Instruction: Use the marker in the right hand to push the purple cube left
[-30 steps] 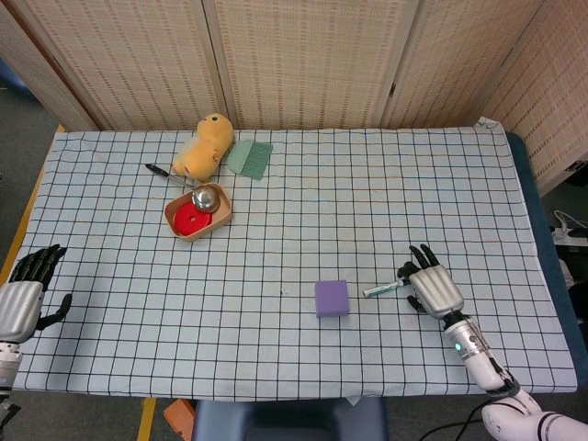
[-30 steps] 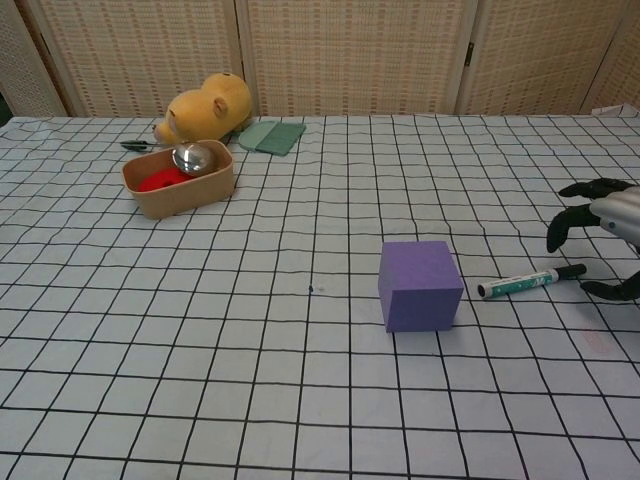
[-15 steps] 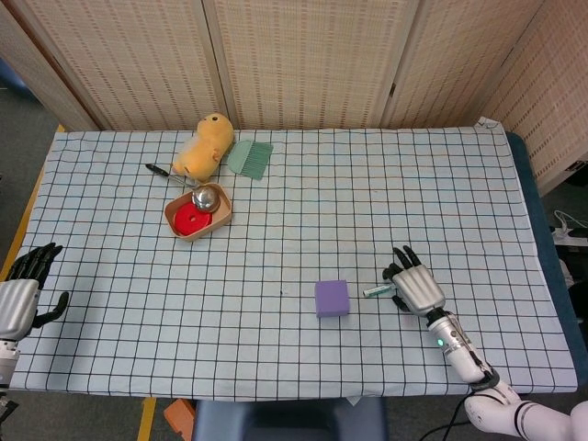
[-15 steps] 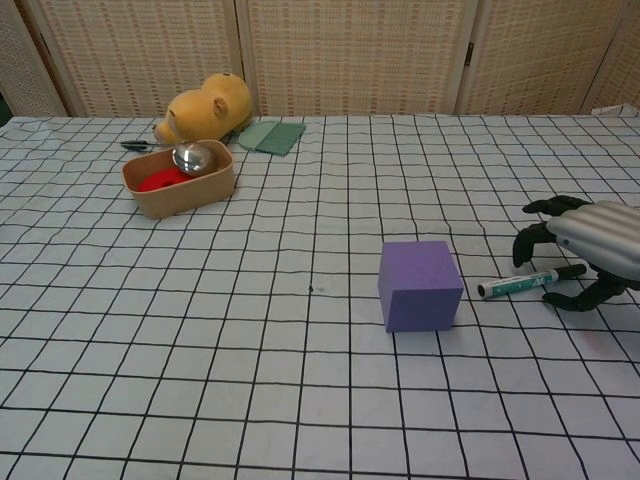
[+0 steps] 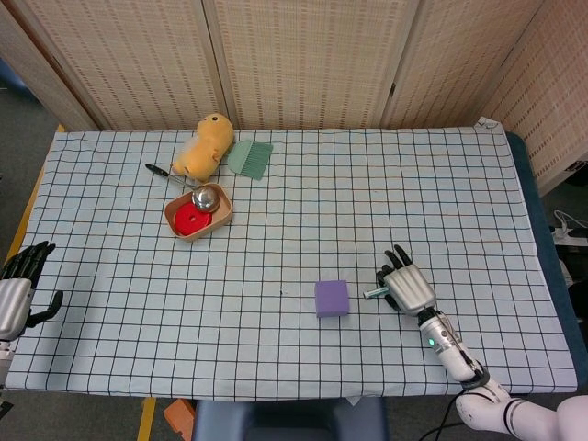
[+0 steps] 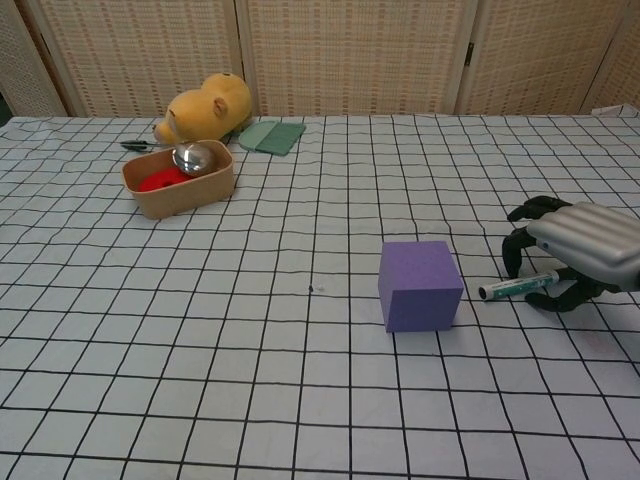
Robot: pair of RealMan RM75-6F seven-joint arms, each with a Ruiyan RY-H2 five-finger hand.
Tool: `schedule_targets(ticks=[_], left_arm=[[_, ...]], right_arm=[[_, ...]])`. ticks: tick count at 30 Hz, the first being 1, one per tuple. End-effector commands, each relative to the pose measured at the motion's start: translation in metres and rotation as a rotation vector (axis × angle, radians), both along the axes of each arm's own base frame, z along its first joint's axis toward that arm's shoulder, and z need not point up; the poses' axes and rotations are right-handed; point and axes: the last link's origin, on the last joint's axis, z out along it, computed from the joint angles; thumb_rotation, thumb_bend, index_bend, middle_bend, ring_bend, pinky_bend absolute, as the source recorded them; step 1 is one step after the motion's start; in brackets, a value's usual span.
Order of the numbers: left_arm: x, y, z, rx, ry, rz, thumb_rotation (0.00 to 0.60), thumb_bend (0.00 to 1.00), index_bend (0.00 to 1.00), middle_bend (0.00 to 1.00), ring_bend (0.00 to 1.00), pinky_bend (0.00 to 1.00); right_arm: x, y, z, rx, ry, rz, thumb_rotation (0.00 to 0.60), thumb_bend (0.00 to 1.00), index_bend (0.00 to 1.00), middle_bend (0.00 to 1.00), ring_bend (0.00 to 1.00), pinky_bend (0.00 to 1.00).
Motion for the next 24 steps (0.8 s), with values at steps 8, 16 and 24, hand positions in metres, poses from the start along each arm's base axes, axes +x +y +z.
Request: schedule_targets(ticks=[8,16,24], left_arm=[[-0.0015,0.0011,0.0006,0.004,0.002,0.009,0.600,0.45,0.00,0.00,0.00,0.09],[-0.0012,0.0011,0.0009,0.008,0.000,0.009,0.600,0.45,0.00,0.00,0.00,0.09],[-0.0015,0.0009,0.0015,0.008,-0.001,0.010,0.600,0.45,0.00,0.00,0.00,0.09]], right_arm=[[-0.0005,0.0014,-0.0023,-0.013,0.023,0.009,0.600,0.25,0.57,0.47,0.14,0.00],[-0.0005,0.0021,-0.0048,-0.002,0.039,0.000,0.600,0.26,0.55,0.47,0.14,0.00],[0.0016,0.0037,-0.0059,0.000,0.034,0.006,0.600,0.27,0.62,0.50,0.21,0.04]])
